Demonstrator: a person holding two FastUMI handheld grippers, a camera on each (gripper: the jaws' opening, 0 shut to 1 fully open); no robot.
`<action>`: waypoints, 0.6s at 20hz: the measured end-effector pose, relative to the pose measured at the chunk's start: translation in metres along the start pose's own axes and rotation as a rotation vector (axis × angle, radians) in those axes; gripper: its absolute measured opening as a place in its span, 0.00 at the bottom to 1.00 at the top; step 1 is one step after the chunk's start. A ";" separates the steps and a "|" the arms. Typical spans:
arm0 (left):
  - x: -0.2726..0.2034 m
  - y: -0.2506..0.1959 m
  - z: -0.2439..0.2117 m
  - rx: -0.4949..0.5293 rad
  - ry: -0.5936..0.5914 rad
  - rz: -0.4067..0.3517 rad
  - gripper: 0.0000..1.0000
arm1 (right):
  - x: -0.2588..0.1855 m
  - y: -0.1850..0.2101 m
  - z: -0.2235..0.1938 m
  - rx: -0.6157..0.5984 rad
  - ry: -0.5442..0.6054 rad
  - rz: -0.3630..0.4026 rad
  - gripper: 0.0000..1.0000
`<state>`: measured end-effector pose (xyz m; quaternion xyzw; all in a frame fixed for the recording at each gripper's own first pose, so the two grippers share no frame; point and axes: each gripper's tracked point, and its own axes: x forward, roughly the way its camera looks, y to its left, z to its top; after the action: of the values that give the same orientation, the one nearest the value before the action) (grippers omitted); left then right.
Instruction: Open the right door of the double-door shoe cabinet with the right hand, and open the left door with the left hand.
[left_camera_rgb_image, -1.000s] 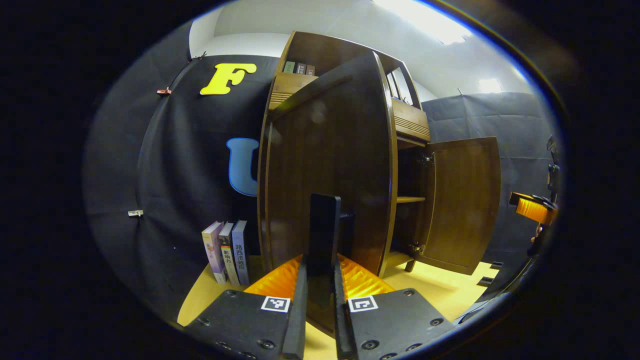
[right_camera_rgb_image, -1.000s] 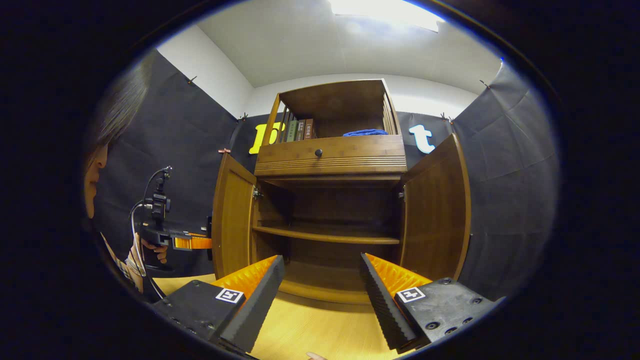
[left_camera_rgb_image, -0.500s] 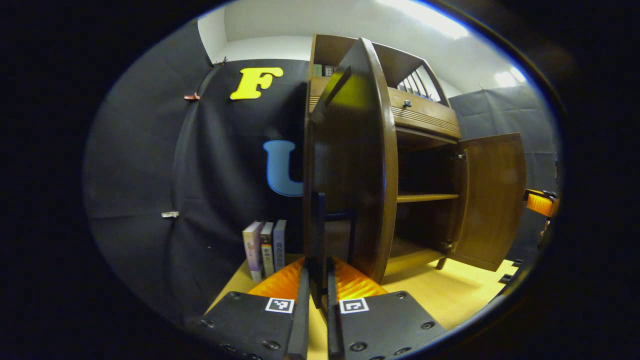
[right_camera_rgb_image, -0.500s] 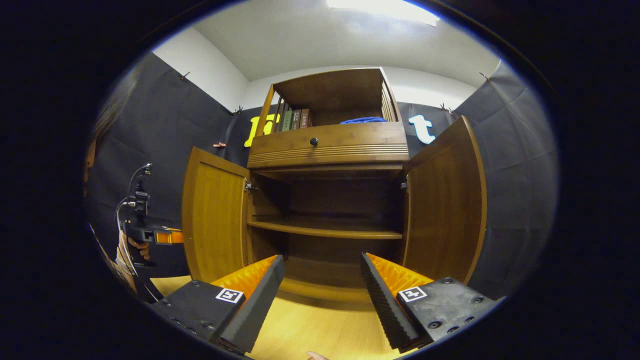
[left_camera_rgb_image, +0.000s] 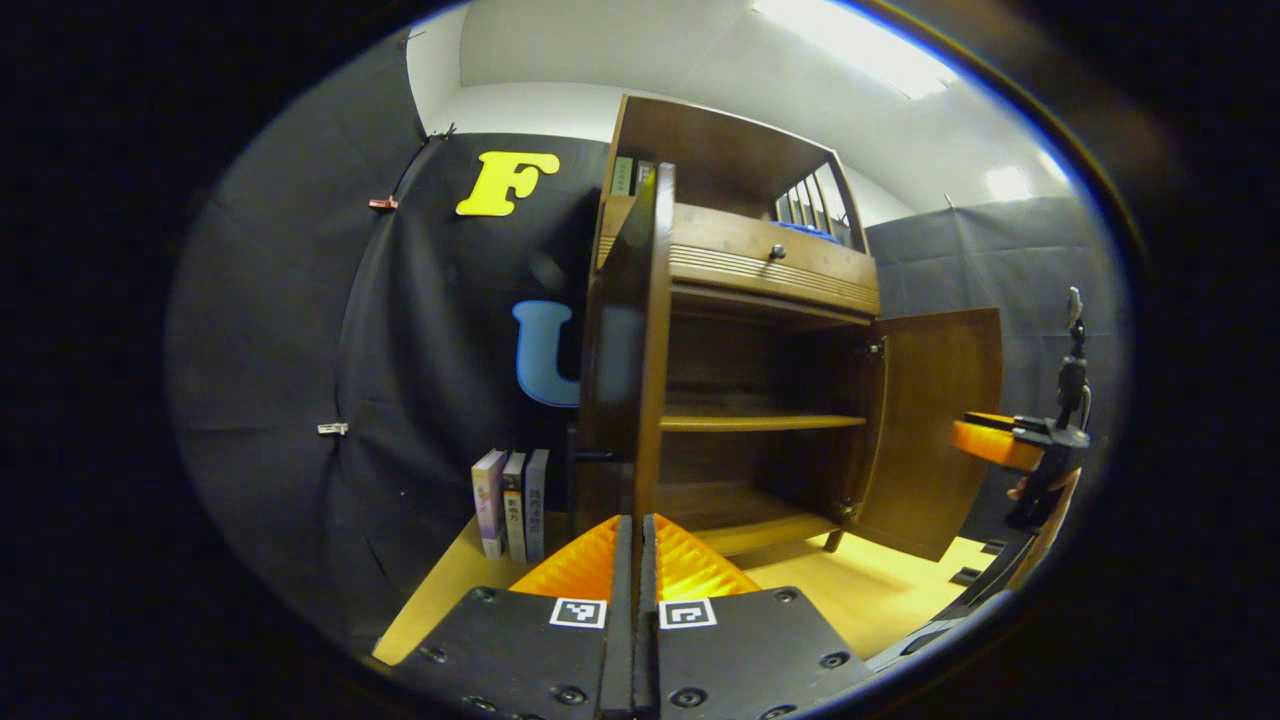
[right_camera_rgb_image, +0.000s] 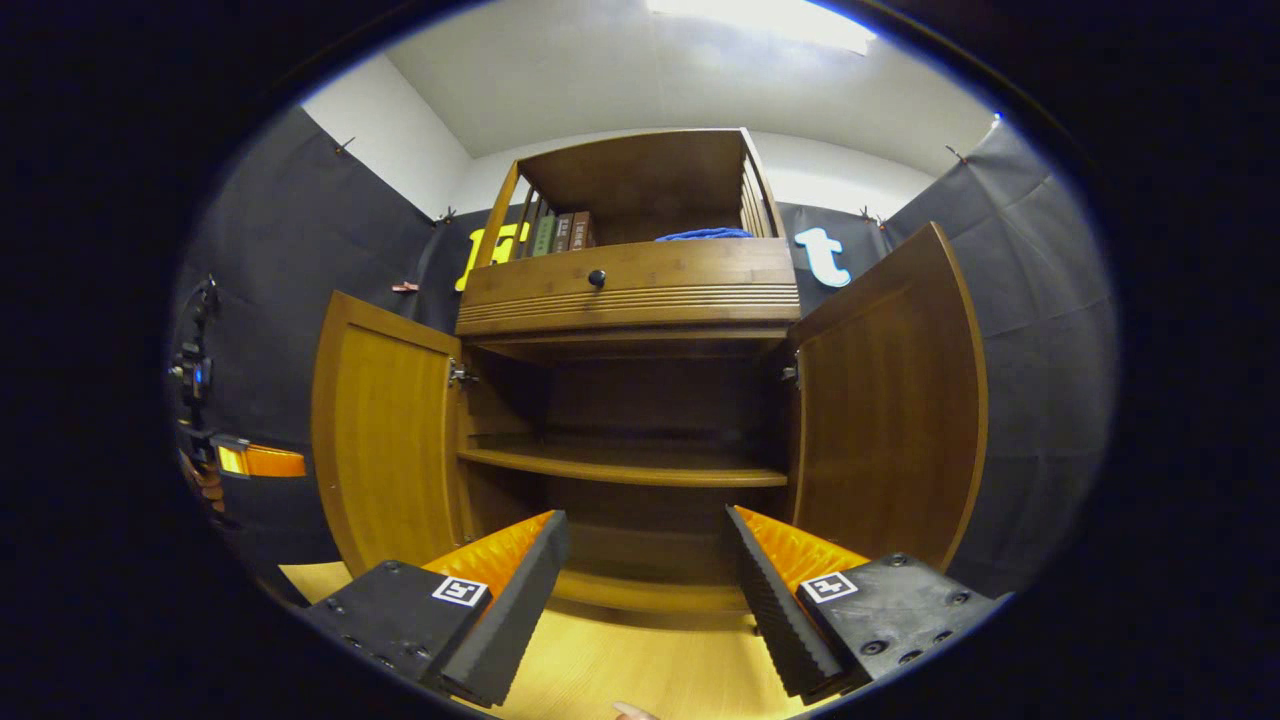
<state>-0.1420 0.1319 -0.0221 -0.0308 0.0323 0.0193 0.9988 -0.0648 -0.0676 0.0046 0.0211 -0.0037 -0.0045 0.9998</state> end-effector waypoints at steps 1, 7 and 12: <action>0.003 -0.008 0.011 0.012 -0.024 -0.001 0.05 | 0.004 0.004 0.002 -0.018 -0.008 -0.002 0.97; 0.037 -0.068 0.037 0.095 -0.075 -0.036 0.05 | 0.017 0.033 0.001 0.022 0.019 0.046 0.97; 0.065 -0.109 0.042 0.069 -0.106 -0.098 0.31 | 0.021 0.031 0.014 0.044 0.003 0.026 1.00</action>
<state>-0.0699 0.0277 0.0217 0.0030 -0.0214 -0.0291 0.9993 -0.0432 -0.0371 0.0205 0.0432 -0.0024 0.0087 0.9990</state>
